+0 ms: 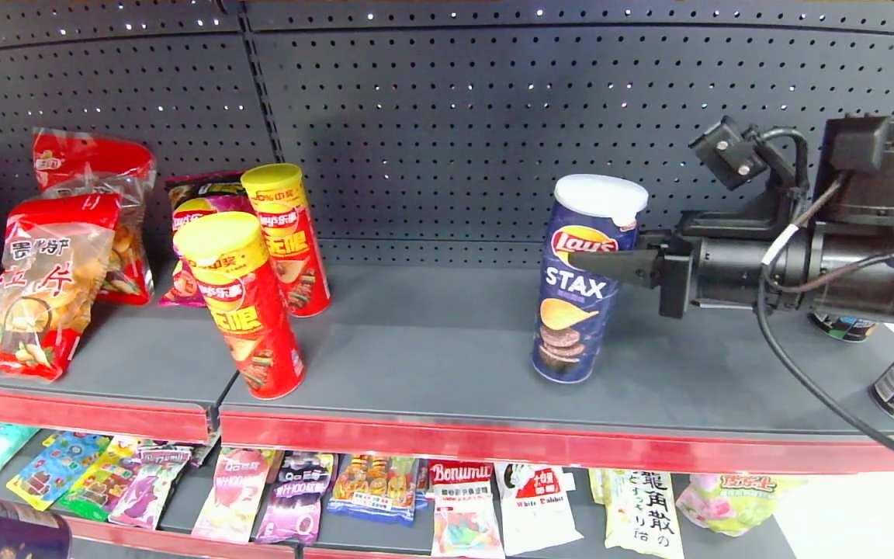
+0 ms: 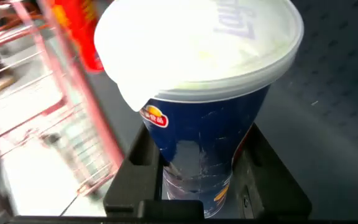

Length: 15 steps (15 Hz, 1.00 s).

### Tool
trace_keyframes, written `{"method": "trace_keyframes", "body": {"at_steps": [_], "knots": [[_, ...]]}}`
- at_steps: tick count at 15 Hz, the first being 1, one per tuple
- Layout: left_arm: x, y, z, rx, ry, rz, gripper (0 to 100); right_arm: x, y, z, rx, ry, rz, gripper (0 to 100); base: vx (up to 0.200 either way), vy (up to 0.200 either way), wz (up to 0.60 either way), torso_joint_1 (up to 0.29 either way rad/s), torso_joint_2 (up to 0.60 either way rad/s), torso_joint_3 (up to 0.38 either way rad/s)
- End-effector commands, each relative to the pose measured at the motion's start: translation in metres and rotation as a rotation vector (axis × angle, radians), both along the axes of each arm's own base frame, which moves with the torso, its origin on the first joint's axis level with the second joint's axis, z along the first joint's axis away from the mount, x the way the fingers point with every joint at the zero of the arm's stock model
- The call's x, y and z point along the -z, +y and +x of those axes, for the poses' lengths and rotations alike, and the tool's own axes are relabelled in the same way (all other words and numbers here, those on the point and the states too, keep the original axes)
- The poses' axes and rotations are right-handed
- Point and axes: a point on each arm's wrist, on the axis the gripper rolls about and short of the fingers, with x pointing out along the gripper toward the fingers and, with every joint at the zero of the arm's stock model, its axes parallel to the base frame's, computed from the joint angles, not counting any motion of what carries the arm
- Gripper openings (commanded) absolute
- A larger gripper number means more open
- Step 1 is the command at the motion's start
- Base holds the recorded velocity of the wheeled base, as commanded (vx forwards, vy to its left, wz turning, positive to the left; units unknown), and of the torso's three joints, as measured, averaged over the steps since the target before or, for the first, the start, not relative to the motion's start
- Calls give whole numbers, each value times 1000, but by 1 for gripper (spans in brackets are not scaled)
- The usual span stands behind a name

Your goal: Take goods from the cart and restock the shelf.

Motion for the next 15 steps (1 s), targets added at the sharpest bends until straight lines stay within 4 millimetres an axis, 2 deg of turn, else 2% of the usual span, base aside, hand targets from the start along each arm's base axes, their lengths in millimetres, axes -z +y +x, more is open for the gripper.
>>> {"method": "trace_keyframes", "body": {"at_steps": [1,3,9,15], "knots": [[-1,0,1,-1,2,0,0,2,-15,-8,2,-16,-14,0,0,0,0,0,0,0],[-2,0,0,-1,0,0,0,8,-25,-5,-48,-44,-38,0,0,0,0,0,0,0],[-3,0,0,-1,-4,-1,0,19,-21,-7,-165,-1,-20,0,0,0,0,0,0,0],[-4,0,1,0,0,1,0,30,-18,4,-186,29,-28,0,0,0,0,0,0,0]]}}
